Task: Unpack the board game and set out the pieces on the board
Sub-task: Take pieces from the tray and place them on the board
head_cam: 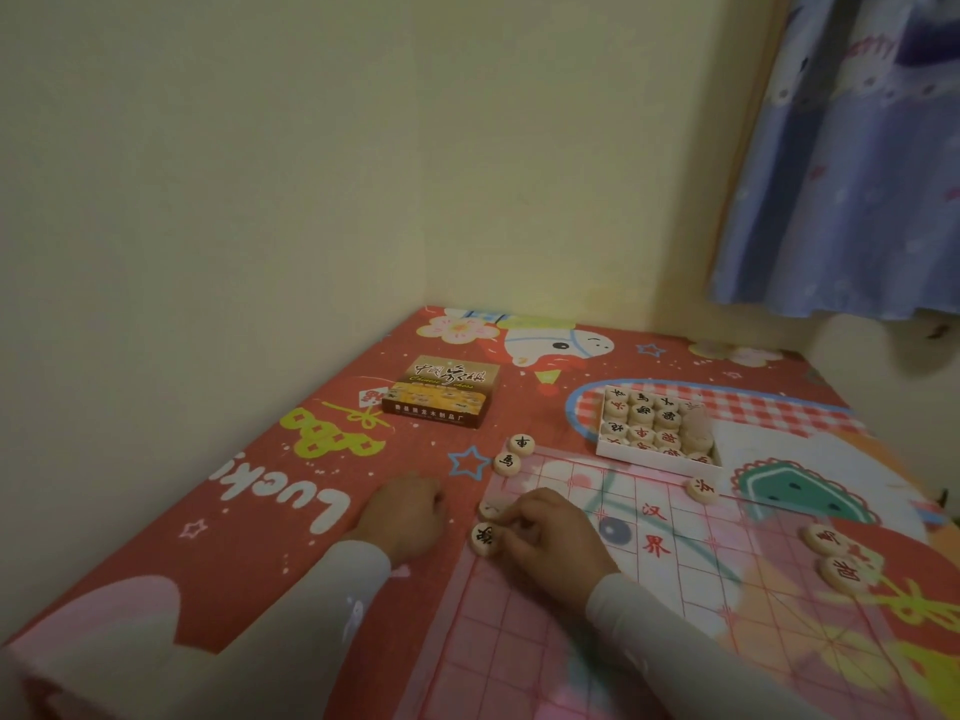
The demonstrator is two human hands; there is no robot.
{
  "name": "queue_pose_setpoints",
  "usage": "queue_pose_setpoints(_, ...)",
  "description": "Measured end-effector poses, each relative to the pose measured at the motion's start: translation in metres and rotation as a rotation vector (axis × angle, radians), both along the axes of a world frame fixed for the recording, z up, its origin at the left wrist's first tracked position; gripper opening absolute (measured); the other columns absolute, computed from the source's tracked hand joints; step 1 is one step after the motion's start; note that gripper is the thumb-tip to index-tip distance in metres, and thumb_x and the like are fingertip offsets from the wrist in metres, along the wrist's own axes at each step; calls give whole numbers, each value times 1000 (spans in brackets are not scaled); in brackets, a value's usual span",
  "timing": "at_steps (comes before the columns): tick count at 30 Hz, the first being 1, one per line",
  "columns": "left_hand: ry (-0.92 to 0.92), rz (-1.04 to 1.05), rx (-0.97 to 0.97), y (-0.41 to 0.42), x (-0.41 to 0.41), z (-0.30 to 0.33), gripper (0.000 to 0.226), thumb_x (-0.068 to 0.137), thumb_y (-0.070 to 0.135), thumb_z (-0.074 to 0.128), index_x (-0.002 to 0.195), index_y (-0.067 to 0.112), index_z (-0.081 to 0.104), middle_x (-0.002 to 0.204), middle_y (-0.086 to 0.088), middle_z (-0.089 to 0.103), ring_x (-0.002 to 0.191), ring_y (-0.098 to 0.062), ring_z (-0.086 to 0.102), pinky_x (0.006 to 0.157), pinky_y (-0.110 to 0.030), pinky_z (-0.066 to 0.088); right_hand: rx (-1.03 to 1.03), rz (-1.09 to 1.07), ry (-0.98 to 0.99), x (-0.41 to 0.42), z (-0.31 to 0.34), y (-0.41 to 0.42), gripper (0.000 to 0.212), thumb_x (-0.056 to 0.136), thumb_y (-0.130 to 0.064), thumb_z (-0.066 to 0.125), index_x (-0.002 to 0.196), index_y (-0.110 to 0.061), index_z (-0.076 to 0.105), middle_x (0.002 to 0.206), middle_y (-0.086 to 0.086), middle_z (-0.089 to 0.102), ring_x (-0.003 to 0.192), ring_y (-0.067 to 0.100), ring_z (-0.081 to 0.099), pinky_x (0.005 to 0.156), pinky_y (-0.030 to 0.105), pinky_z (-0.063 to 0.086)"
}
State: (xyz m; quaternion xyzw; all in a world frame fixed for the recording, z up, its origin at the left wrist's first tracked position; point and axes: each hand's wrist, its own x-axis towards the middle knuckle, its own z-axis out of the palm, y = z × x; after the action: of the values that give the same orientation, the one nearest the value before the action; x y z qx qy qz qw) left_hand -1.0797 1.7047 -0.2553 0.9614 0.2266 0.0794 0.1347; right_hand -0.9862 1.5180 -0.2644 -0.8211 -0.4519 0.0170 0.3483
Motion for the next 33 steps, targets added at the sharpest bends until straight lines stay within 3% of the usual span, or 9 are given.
queue_pose_setpoints(2, -27, -16, 6, 1, 9, 8, 22, 91, 25, 47, 97, 16, 67, 103, -7, 63, 92, -23, 58, 79, -32, 48, 3, -38, 4, 12, 7, -8, 13, 87, -36, 63, 91, -25, 70, 94, -13, 56, 89, 3, 52, 77, 12, 39)
queue_pose_setpoints(6, -68, -102, 3, -14, 49, 29, 28, 93, 31, 47, 89, 11, 66, 90, -9, 65, 81, -25, 60, 65, -30, 44, 14, -140, -29, 59, 23, -35, 15, 88, -37, 63, 88, -24, 69, 92, -8, 59, 85, 6, 55, 79, 25, 46)
queue_pose_setpoints(16, -96, -333, 38, -74, 198, 37, 32, 96, 34, 46, 108, 12, 64, 108, -14, 64, 101, -32, 59, 82, -36, 49, -159, -515, -72, 199, 43, -103, 22, 91, -35, 58, 104, -20, 68, 106, 1, 63, 93, 19, 58, 75, 26, 38)
queue_pose_setpoints(19, -118, -356, 110, -88, 238, 34, 28, 94, 29, 47, 107, 11, 65, 108, -12, 65, 101, -30, 60, 79, -33, 45, -211, -529, -70, 221, 40, -105, 20, 89, -34, 61, 101, -19, 68, 102, 2, 61, 92, 21, 58, 76, 28, 42)
queue_pose_setpoints(21, -114, -351, 150, -95, 260, 30, 25, 93, 26, 48, 105, 12, 65, 108, -11, 63, 102, -29, 58, 77, -32, 43, -266, -503, -74, 229, 37, -103, 12, 88, -32, 61, 89, -21, 66, 96, 2, 60, 87, 21, 55, 75, 30, 44)
queue_pose_setpoints(24, -68, -322, 214, -99, 288, 23, 26, 91, 25, 49, 110, 15, 63, 112, -10, 60, 105, -30, 55, 84, -38, 48, -345, -459, -96, 238, 33, -102, 16, 85, -33, 62, 74, -25, 54, 85, -1, 55, 79, 18, 49, 68, 27, 38)
queue_pose_setpoints(29, 5, -289, 188, -101, 305, 13, 32, 87, 21, 53, 119, 17, 55, 118, -10, 54, 114, -31, 47, 90, -40, 44, -347, -452, -100, 243, 27, -106, 14, 85, -29, 60, 95, -20, 63, 95, 3, 59, 91, 21, 51, 73, 28, 40)
queue_pose_setpoints(33, 9, -274, 180, -102, 307, 14, 33, 87, 13, 50, 120, 17, 52, 118, -11, 54, 114, -31, 46, 90, -39, 43, -203, -476, -36, 247, 34, -103, 18, 85, -32, 62, 100, -23, 65, 97, -1, 59, 89, 18, 53, 74, 28, 42)
